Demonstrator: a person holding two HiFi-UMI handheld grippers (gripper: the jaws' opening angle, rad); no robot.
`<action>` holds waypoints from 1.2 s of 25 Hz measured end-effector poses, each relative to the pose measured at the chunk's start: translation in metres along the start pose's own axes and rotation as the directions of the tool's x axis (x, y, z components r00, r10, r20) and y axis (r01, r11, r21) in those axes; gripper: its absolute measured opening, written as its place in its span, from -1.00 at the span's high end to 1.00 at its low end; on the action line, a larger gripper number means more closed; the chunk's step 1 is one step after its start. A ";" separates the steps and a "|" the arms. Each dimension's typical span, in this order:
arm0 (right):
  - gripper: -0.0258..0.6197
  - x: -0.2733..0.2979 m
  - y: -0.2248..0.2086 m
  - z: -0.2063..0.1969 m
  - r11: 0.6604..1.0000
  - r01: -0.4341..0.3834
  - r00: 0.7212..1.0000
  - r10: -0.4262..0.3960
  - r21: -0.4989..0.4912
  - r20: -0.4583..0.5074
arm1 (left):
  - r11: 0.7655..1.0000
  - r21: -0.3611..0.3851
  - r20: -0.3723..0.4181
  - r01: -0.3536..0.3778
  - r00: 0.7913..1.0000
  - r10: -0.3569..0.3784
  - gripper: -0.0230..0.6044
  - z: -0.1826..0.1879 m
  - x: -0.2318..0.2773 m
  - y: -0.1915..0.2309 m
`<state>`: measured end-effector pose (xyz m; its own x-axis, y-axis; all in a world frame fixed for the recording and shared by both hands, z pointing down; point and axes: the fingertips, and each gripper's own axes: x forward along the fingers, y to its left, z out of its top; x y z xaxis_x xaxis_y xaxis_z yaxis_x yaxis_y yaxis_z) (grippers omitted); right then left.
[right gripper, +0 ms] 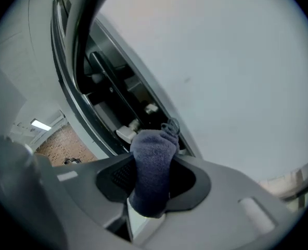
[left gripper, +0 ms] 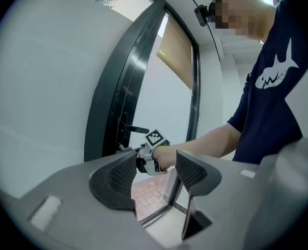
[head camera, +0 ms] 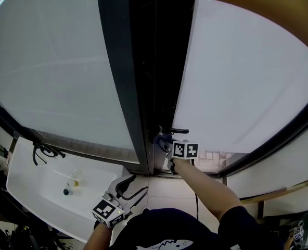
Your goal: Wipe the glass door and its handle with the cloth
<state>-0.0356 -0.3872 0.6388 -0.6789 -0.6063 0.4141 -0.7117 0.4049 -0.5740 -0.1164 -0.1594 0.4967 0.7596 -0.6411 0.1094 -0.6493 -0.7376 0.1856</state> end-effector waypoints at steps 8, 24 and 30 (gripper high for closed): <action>0.49 0.018 -0.006 0.002 0.998 0.045 0.998 -0.046 -0.034 -0.040 | 1.000 0.005 -0.006 0.004 1.000 -0.004 0.17 -0.001 0.002 -0.001; 0.49 -0.021 0.016 -0.049 0.981 0.002 0.993 -0.026 -0.195 -0.118 | 0.999 0.019 -0.028 0.043 0.999 -0.042 0.17 -0.010 0.012 -0.042; 0.49 -0.121 0.055 -0.065 0.962 -0.143 0.990 0.138 -0.231 -0.038 | 0.998 0.036 -0.024 0.047 0.999 -0.046 0.17 -0.015 0.024 -0.061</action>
<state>-0.0044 -0.2468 0.6030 -0.7772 -0.5181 0.3571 -0.6292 0.6347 -0.4486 -0.0583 -0.1270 0.5027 0.7892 -0.6015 0.1241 -0.6142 -0.7738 0.1551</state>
